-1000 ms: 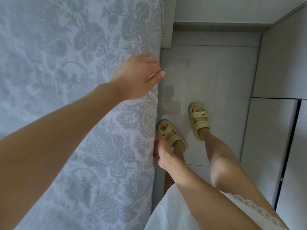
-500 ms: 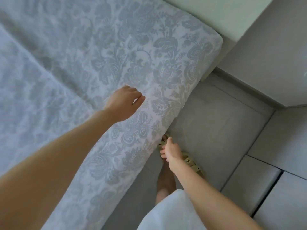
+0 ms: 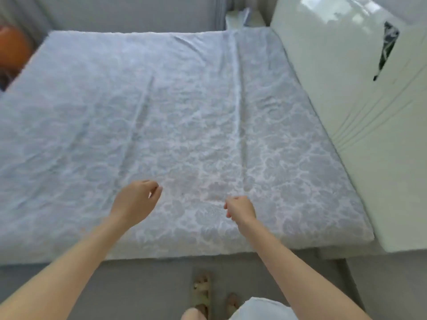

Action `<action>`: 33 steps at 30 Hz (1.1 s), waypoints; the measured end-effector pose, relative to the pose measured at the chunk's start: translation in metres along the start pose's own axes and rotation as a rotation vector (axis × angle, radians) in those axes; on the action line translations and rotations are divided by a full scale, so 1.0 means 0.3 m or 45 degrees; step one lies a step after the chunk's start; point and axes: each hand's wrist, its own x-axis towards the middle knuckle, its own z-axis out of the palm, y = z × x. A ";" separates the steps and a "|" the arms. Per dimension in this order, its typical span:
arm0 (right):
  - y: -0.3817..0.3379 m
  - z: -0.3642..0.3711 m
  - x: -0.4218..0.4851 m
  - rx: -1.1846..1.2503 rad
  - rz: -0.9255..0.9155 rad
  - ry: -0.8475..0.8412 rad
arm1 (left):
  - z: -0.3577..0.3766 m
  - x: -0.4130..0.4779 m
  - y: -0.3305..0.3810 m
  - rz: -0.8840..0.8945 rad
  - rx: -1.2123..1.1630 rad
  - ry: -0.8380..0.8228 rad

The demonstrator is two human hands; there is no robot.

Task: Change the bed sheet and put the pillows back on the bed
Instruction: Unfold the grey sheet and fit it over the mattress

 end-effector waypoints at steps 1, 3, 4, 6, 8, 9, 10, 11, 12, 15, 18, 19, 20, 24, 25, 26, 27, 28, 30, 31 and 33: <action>-0.062 0.061 -0.042 -0.068 -0.066 -0.055 | -0.058 -0.058 -0.084 -0.091 0.002 0.013; -0.186 0.218 -0.131 -0.183 -0.205 -0.171 | -0.173 -0.189 -0.264 -0.275 -0.017 0.075; -0.229 0.282 -0.163 -0.222 -0.261 -0.210 | -0.209 -0.239 -0.333 -0.348 -0.041 0.102; -0.326 0.446 -0.238 -0.312 -0.372 -0.300 | -0.289 -0.357 -0.492 -0.521 -0.074 0.166; -0.411 0.627 -0.316 -0.390 -0.453 -0.386 | -0.357 -0.475 -0.652 -0.685 -0.072 0.205; -0.450 0.719 -0.353 -0.429 -0.481 -0.419 | -0.388 -0.532 -0.731 -0.760 -0.072 0.218; -0.487 0.814 -0.389 -0.463 -0.505 -0.450 | -0.423 -0.588 -0.806 -0.820 -0.076 0.244; -0.524 0.912 -0.426 -0.491 -0.528 -0.476 | -0.458 -0.645 -0.886 -0.874 -0.101 0.267; -0.558 1.011 -0.460 -0.512 -0.544 -0.500 | -0.493 -0.697 -0.966 -0.908 -0.122 0.295; -0.647 1.298 -0.563 -0.580 -0.584 -0.541 | -0.594 -0.845 -1.212 -1.006 -0.208 0.371; -0.721 1.564 -0.658 -0.594 -0.589 -0.586 | -0.699 -0.969 -1.428 -1.107 -0.260 0.475; -0.747 1.650 -0.689 -0.602 -0.590 -0.605 | -0.729 -1.009 -1.506 -1.149 -0.279 0.503; -0.771 1.736 -0.720 -0.618 -0.597 -0.624 | -0.761 -1.049 -1.582 -1.190 -0.305 0.532; -0.872 2.073 -0.819 -0.697 -0.634 -0.709 | -0.869 -1.184 -1.886 -1.257 -0.396 0.636; -0.901 2.157 -0.831 -0.712 -0.638 -0.728 | -0.900 -1.205 -1.954 -1.263 -0.404 0.662; -0.931 2.244 -0.841 -0.728 -0.643 -0.745 | -0.931 -1.222 -2.026 -1.265 -0.402 0.681; -0.963 2.332 -0.849 -0.743 -0.646 -0.756 | -0.960 -1.237 -2.105 -1.265 -0.398 0.692; -0.996 2.422 -0.855 -0.755 -0.648 -0.768 | -0.989 -1.250 -2.188 -1.267 -0.391 0.695; -1.068 2.611 -0.864 -0.778 -0.640 -0.801 | -1.047 -1.268 -2.366 -1.276 -0.395 0.689; -1.106 2.711 -0.860 -0.789 -0.631 -0.815 | -1.072 -1.274 -2.464 -1.273 -0.416 0.697; -1.181 2.910 -0.846 -0.815 -0.600 -0.829 | -1.118 -1.285 -2.654 -1.291 -0.453 0.715</action>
